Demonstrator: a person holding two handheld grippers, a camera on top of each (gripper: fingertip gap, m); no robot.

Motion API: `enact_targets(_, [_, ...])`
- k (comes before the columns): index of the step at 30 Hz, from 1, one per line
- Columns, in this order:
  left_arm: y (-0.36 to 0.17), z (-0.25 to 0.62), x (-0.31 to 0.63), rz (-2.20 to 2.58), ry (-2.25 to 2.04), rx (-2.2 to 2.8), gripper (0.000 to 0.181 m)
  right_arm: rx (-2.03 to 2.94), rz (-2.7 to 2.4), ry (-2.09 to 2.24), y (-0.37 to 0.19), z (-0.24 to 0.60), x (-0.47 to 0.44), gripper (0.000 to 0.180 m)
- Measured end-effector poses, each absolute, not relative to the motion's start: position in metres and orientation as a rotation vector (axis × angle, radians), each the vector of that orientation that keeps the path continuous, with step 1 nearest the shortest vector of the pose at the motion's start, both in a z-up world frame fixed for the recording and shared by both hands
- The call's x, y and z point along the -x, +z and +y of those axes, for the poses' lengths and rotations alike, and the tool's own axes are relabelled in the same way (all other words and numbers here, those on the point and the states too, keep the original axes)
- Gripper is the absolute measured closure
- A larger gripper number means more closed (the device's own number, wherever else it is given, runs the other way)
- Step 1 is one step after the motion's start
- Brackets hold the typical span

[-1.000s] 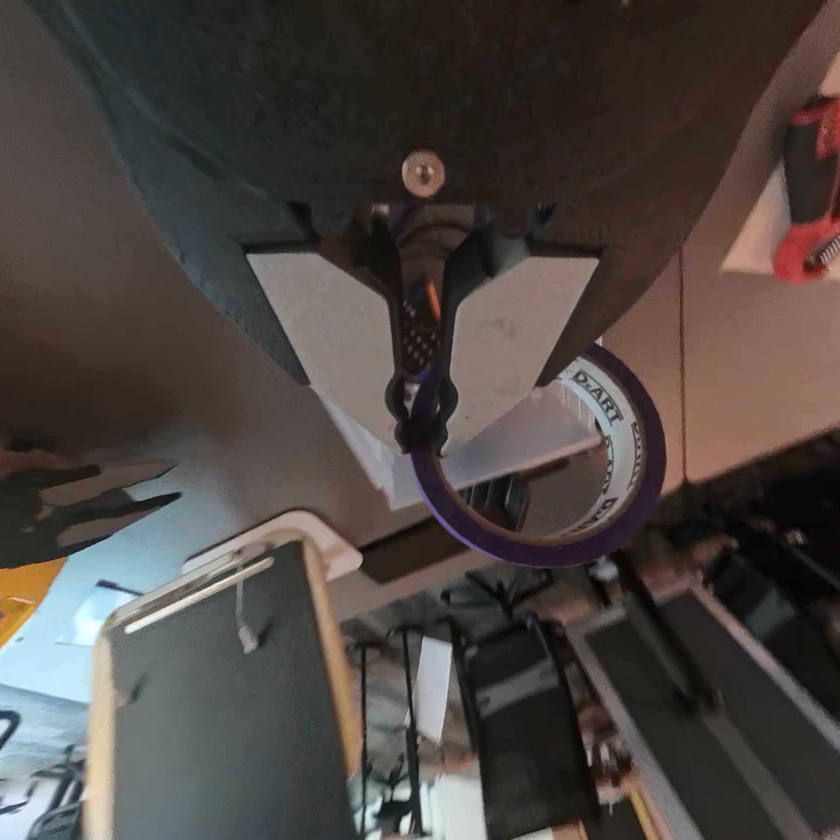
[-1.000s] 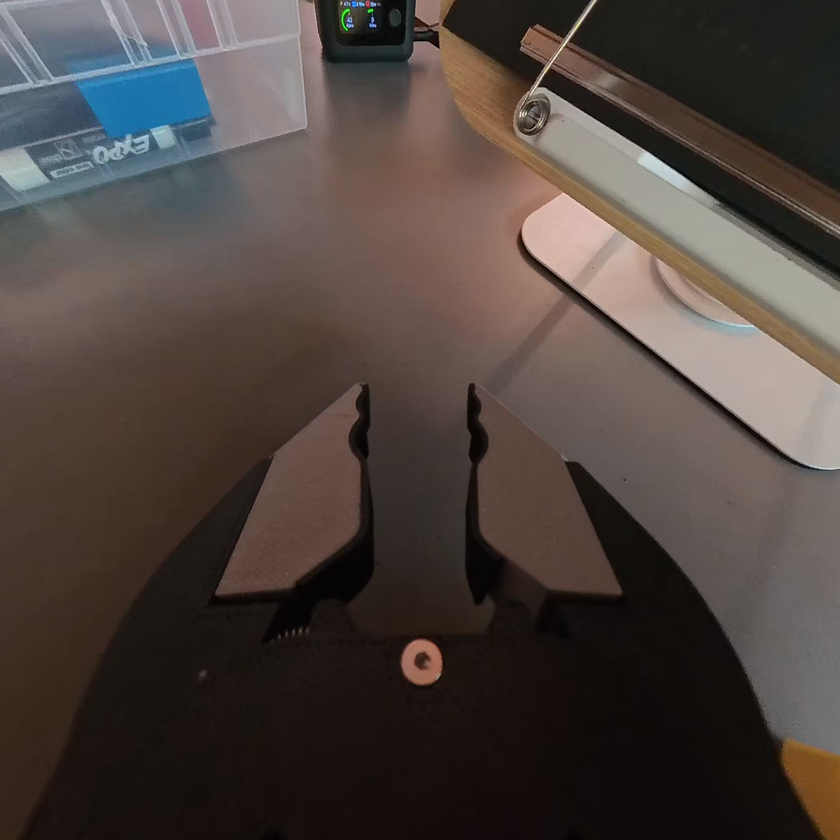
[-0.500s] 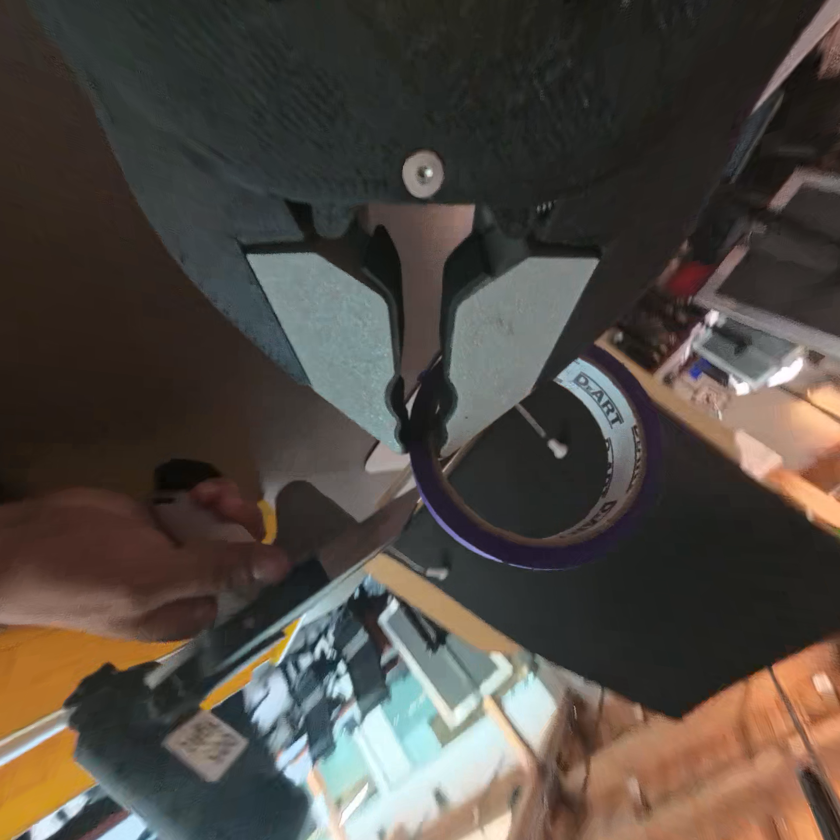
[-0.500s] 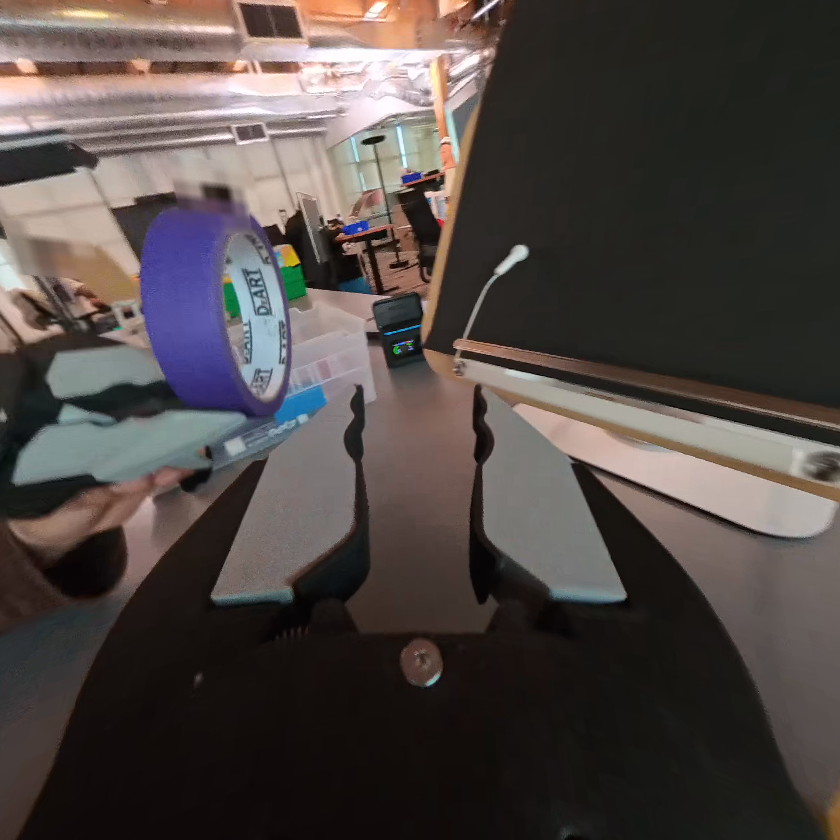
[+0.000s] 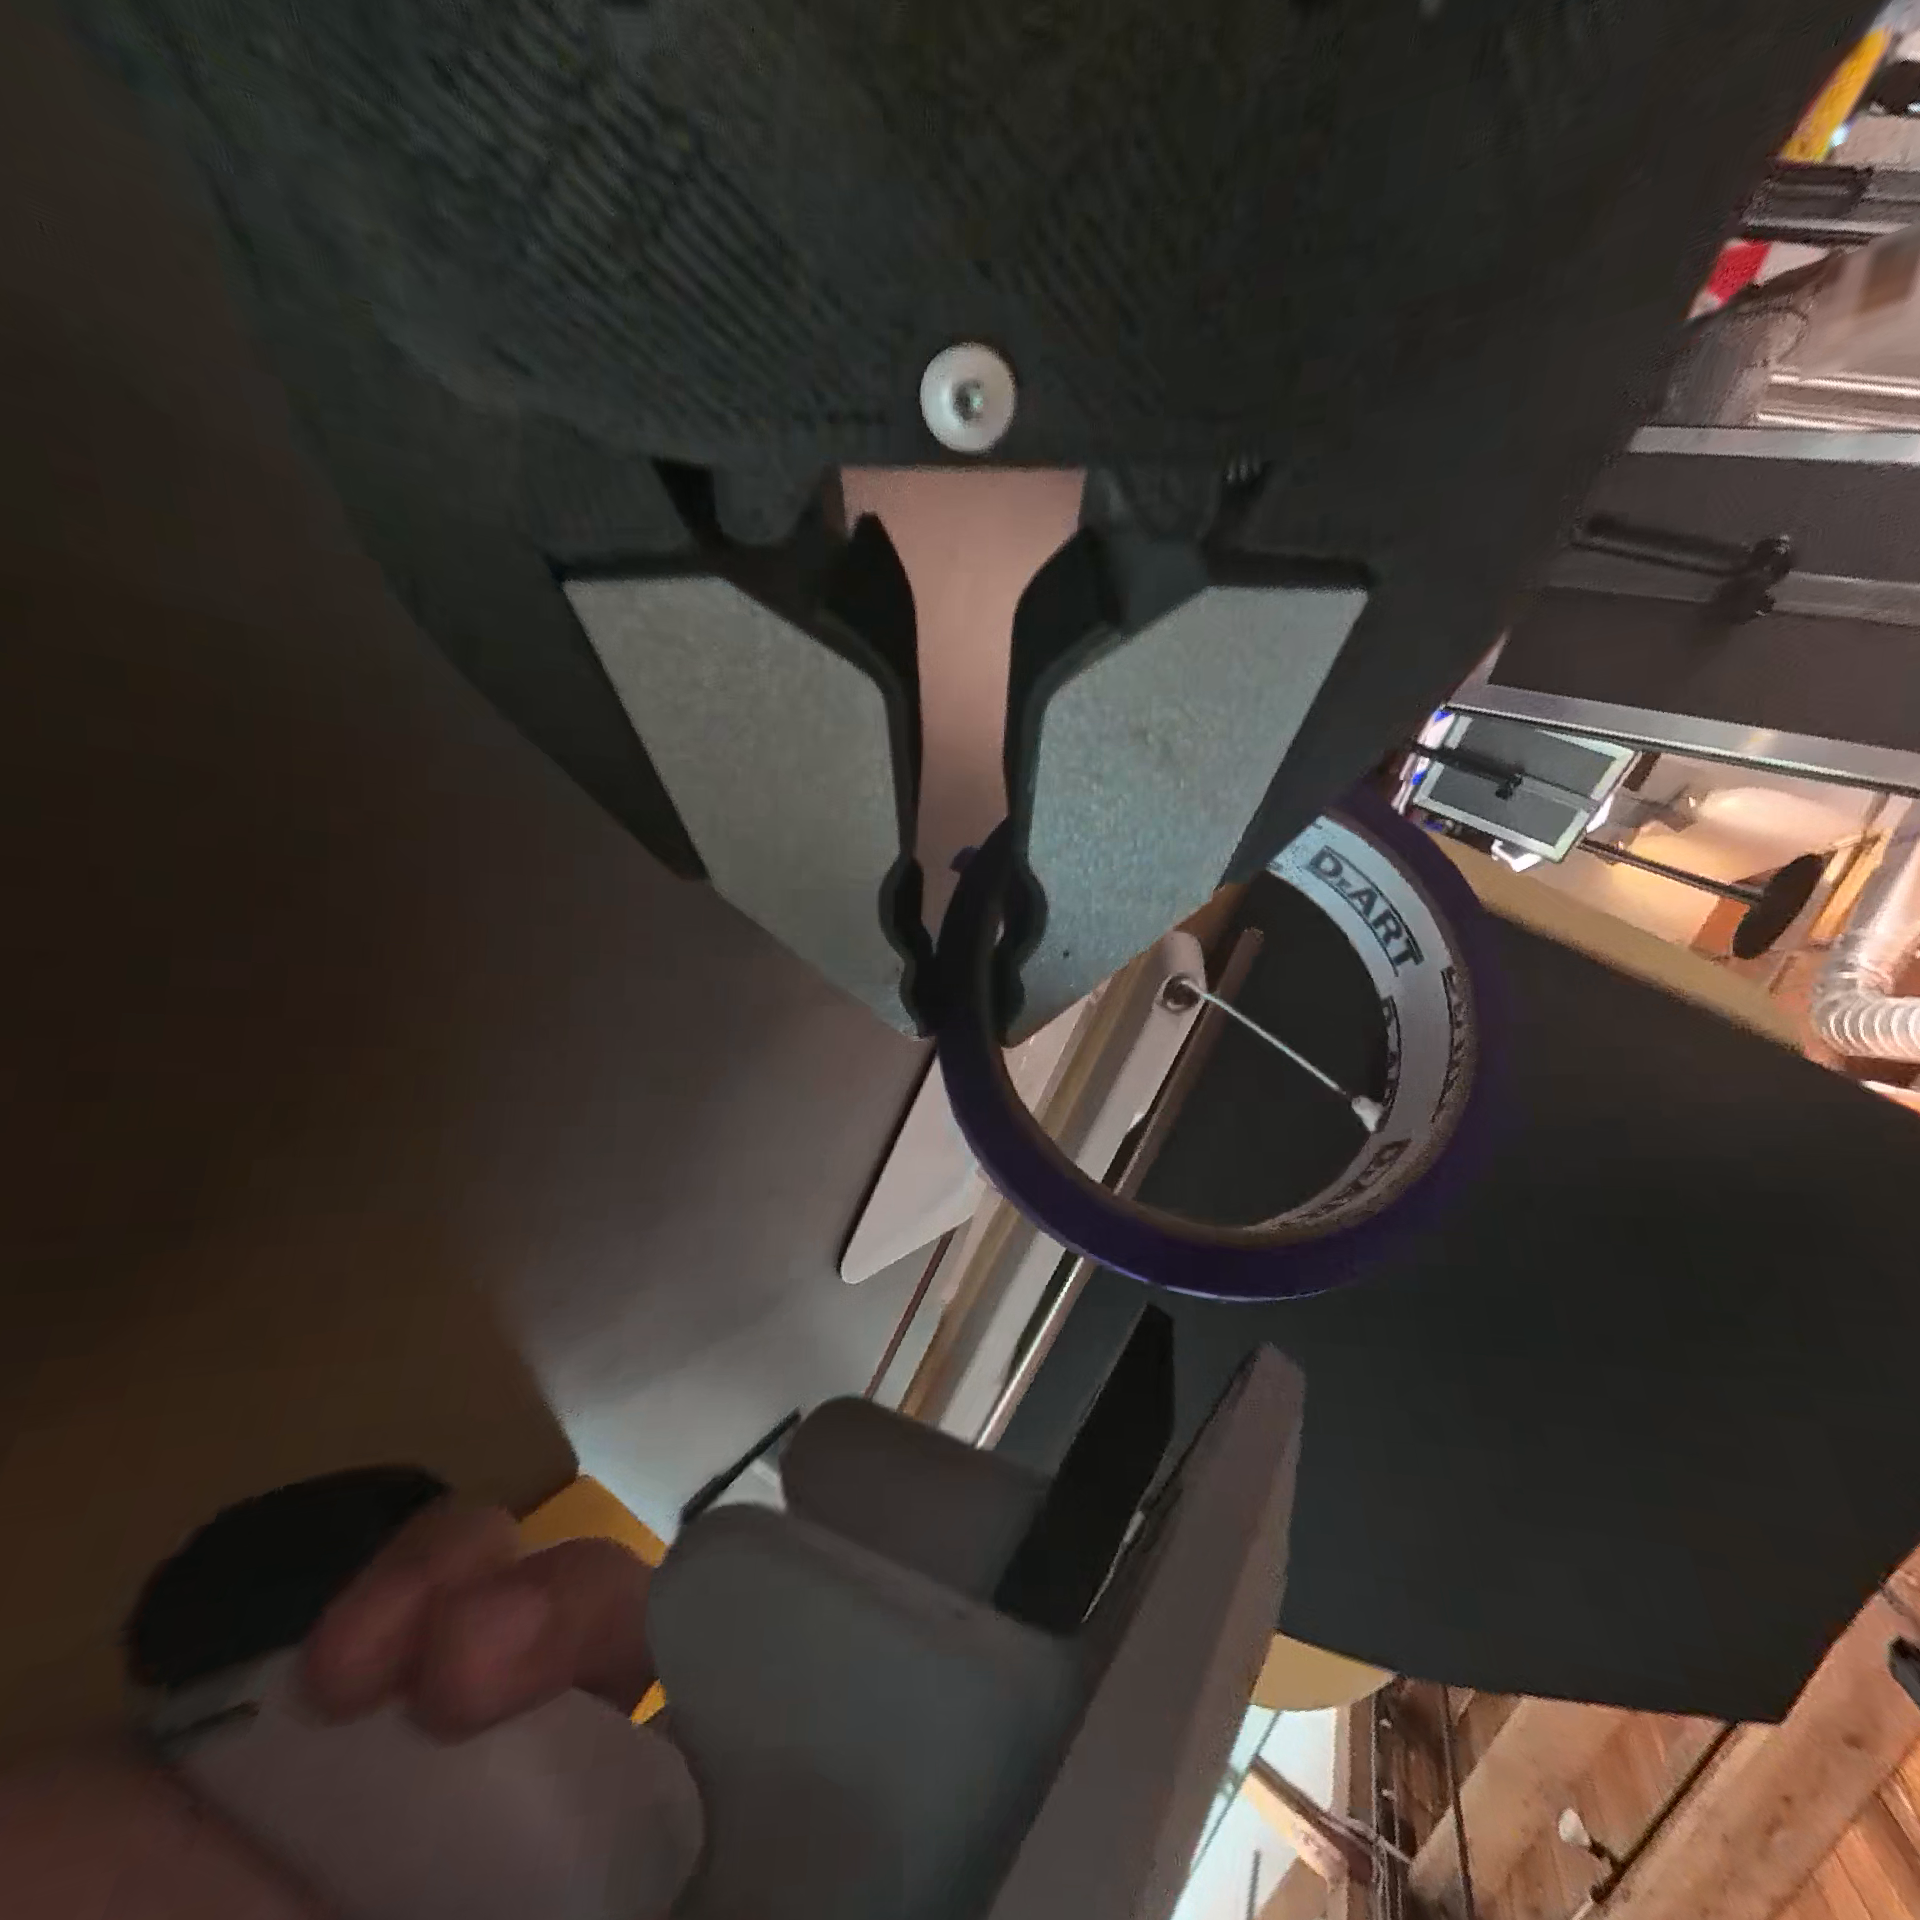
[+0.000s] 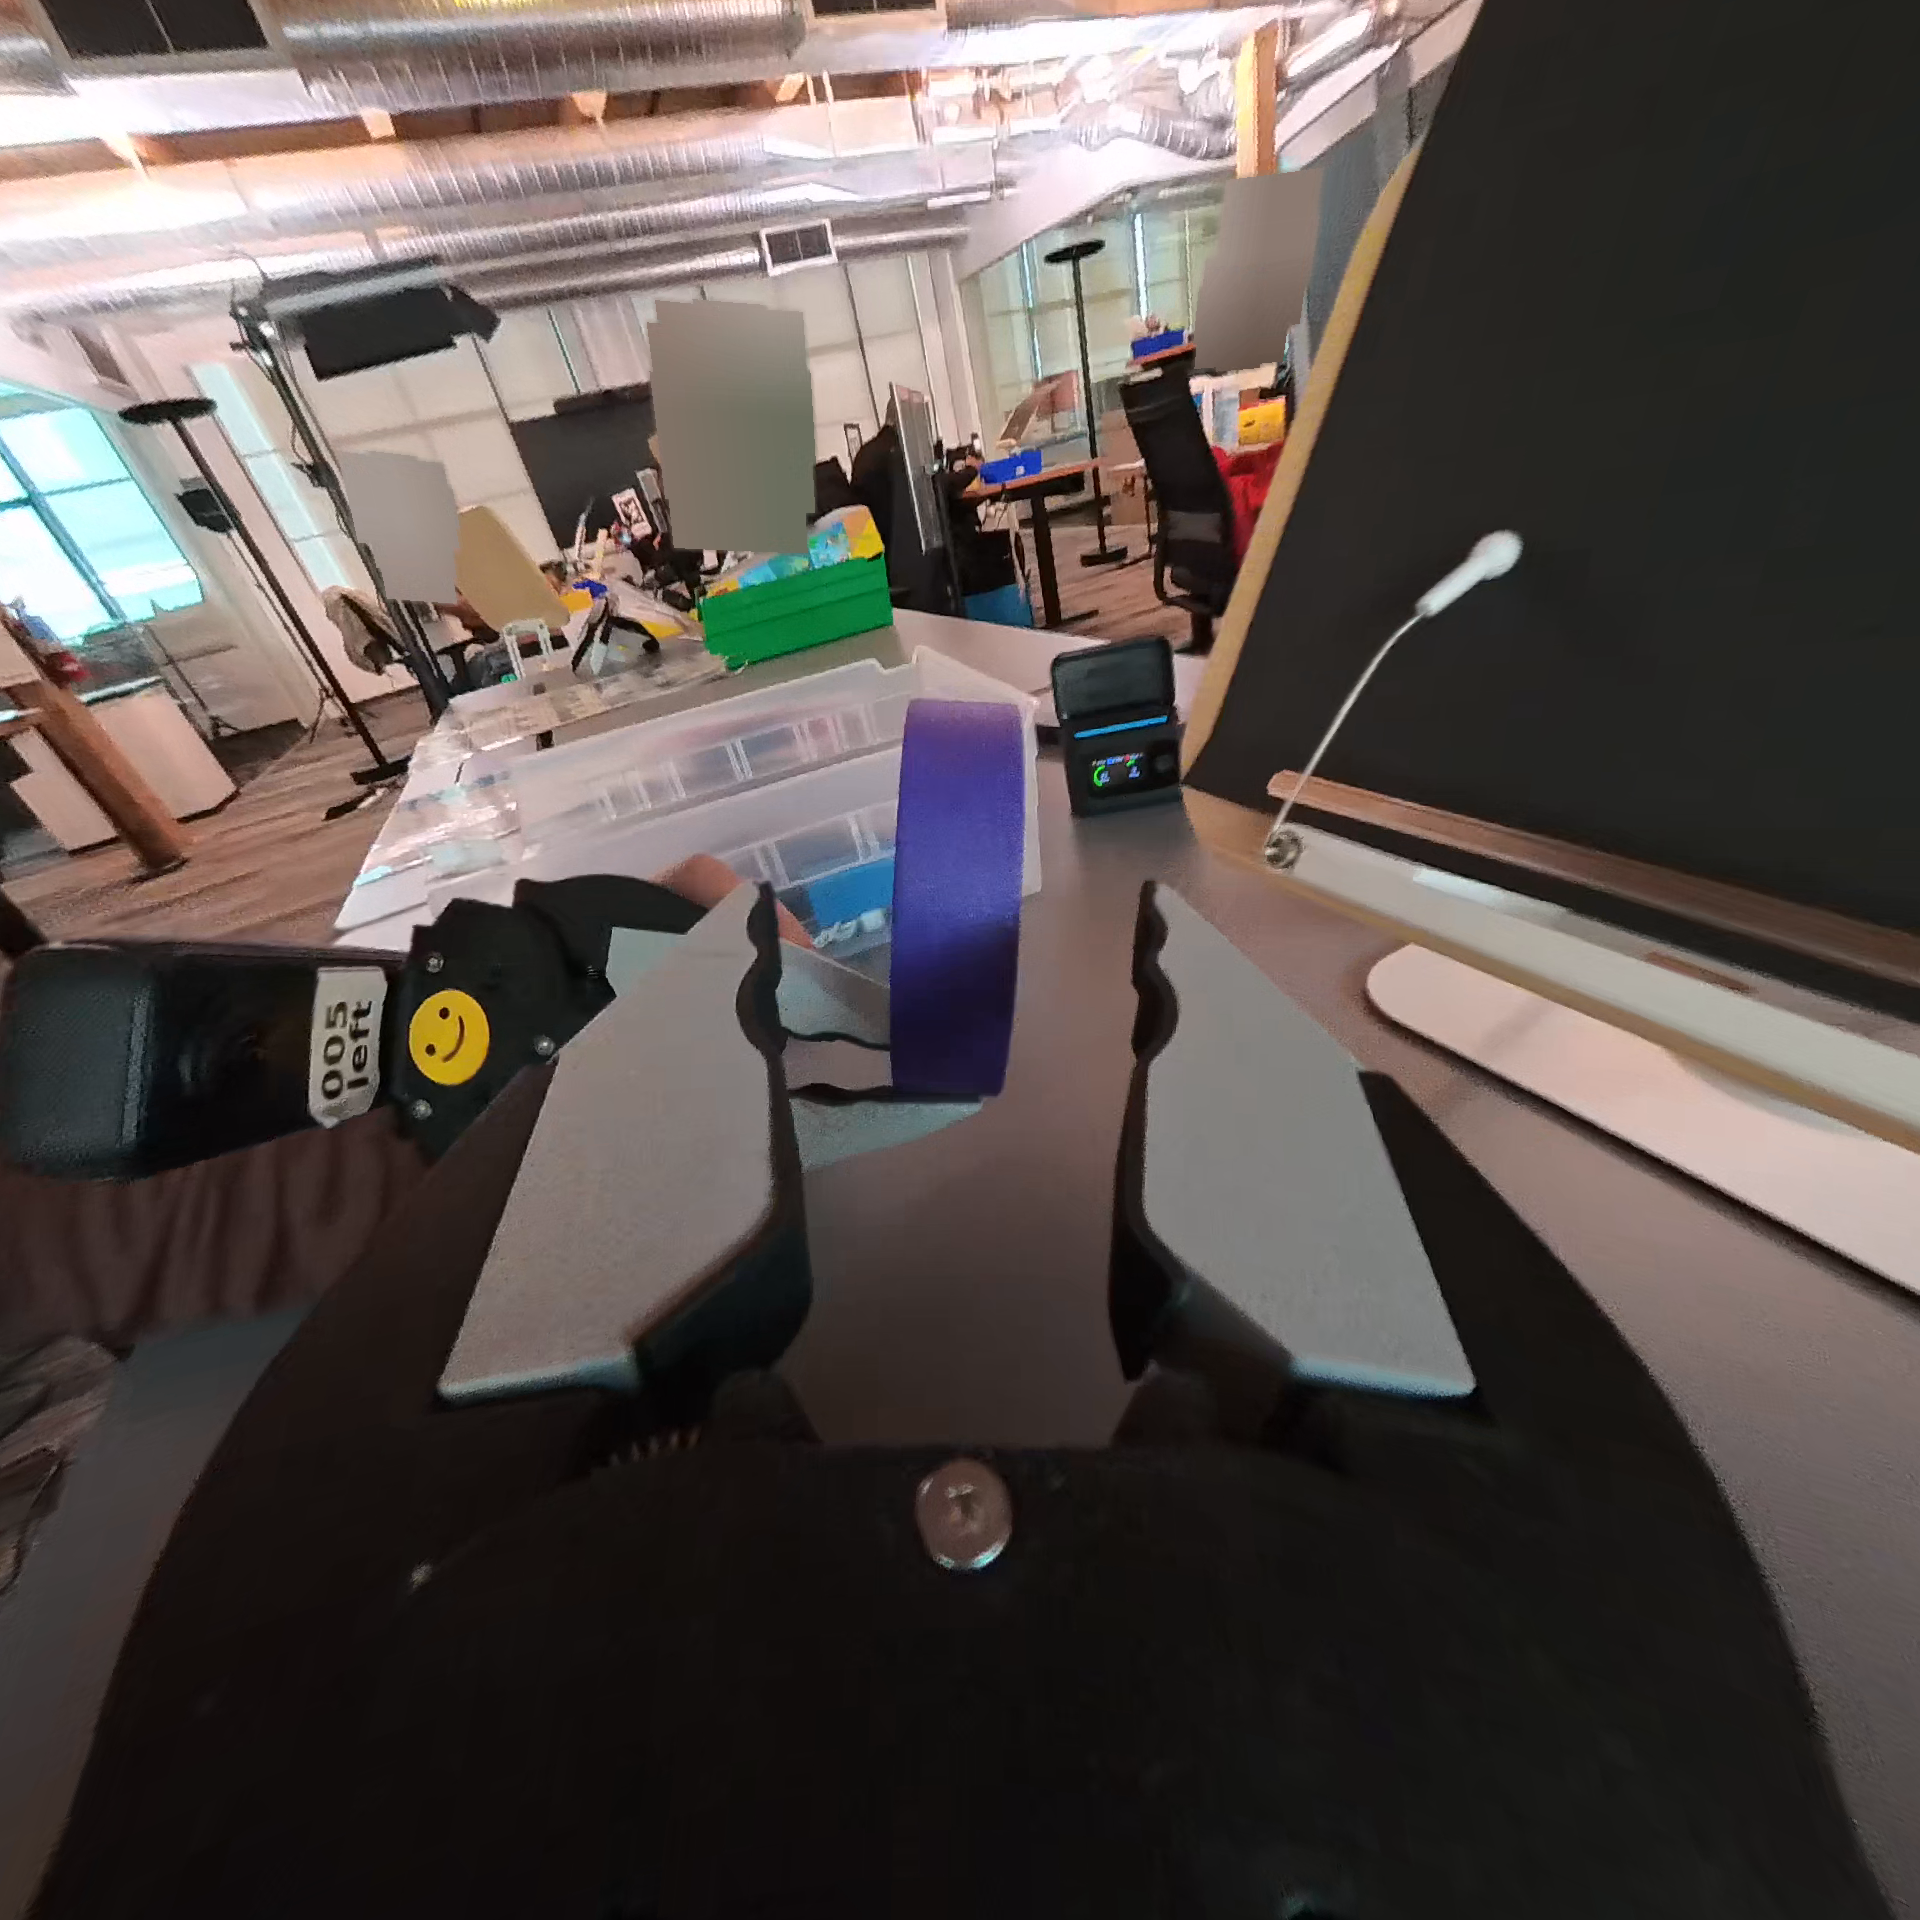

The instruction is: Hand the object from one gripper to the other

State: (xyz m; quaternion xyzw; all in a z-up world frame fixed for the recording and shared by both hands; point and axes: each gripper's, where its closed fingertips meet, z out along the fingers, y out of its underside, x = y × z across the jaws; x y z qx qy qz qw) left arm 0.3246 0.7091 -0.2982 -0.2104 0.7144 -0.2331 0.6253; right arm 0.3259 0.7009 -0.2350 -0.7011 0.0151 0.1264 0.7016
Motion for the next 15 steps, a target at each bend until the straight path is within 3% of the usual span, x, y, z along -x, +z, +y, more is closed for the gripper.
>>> enact_targets(4, [-0.300,0.697,-0.321,1.658,-0.543,0.428,0.174,1.623,0.019,0.283,-0.249,0.706,-0.318,0.124])
enact_targets(6, [-0.301,0.692,-0.320,1.667,-0.536,0.408,0.174,1.662,-0.005,0.301,-0.257,0.707,-0.312,0.154])
enact_targets(11, [-0.305,0.692,-0.321,1.660,-0.557,0.471,0.174,1.737,0.001,0.230,-0.261,0.703,-0.321,0.154])
enact_targets(15, [-0.297,0.693,-0.317,1.623,-0.763,0.624,0.177,1.759,-0.033,-0.195,-0.251,0.689,-0.351,0.155])
